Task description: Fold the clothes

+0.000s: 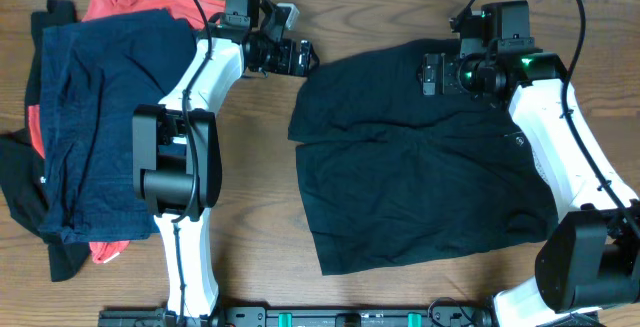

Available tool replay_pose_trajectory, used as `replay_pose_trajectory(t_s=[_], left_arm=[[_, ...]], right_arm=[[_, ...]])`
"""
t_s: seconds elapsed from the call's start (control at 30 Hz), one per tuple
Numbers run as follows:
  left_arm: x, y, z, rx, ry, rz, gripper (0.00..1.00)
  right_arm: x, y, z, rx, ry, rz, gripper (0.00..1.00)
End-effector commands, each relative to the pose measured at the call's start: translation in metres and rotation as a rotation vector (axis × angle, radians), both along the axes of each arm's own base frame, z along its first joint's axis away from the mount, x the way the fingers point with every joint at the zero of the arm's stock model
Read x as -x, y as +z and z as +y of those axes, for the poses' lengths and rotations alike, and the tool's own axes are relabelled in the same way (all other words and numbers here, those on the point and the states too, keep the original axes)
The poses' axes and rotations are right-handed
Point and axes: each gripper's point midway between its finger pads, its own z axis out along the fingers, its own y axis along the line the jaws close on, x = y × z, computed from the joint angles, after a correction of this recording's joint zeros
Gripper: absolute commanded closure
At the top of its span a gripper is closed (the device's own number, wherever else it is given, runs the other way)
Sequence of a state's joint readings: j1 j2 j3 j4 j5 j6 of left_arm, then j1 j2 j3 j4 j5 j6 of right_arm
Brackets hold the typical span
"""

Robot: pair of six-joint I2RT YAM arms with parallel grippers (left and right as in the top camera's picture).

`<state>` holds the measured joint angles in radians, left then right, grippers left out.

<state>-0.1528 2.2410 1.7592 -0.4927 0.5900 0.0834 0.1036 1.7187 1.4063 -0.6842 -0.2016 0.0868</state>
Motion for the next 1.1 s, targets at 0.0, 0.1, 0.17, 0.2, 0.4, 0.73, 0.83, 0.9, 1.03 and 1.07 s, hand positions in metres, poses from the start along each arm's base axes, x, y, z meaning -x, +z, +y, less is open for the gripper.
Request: replay_pose_trajectory(t_s=[0.0,0.1,0.17,0.2,0.4,0.73,0.83,0.9,1.03,1.07], left_arm=[[0.004,-0.014,-0.014,0.012,-0.060,0.012,0.01],[0.008,-0.023,-0.024,-0.001,-0.102,0.007,0.00],[0.008,-0.028,-0.030,-0.001,-0.113,0.003,0.01],[0.007,-0.029,-0.032,-0.003,-0.116,-0.002,0.02],[-0.002,-0.035,-0.027,-0.067,-0.088,-0.037,0.06],[0.008,-0.037,-0.040,-0.064,-0.104,-0.007,0.70],[0.010,-0.038,-0.042,-0.070,-0.109,-0.002,0.76],[0.010,-0.039,-0.041,-0.078,-0.105,-0.001,0.81],[0.005,-0.045,-0.027,-0.147,-0.047,0.003,0.92],[0.002,-0.046,-0.021,-0.169,-0.014,0.006,0.94]], right_arm=[[-0.001,-0.004,-0.003,0.007,-0.002,0.006,0.01],[-0.002,-0.003,-0.003,0.007,-0.002,0.001,0.01],[-0.002,-0.003,-0.003,0.007,-0.002,-0.001,0.01],[-0.002,-0.003,-0.003,0.007,-0.002,-0.001,0.01],[-0.002,-0.003,-0.003,0.016,0.013,-0.005,0.01],[-0.002,-0.003,-0.003,0.015,0.013,-0.005,0.01],[-0.002,-0.003,-0.003,0.016,0.013,-0.005,0.01],[-0.002,-0.003,-0.003,0.016,0.013,-0.005,0.01],[-0.002,-0.003,-0.003,0.016,0.013,-0.005,0.01],[-0.002,-0.003,-0.003,0.016,0.013,-0.005,0.01]])
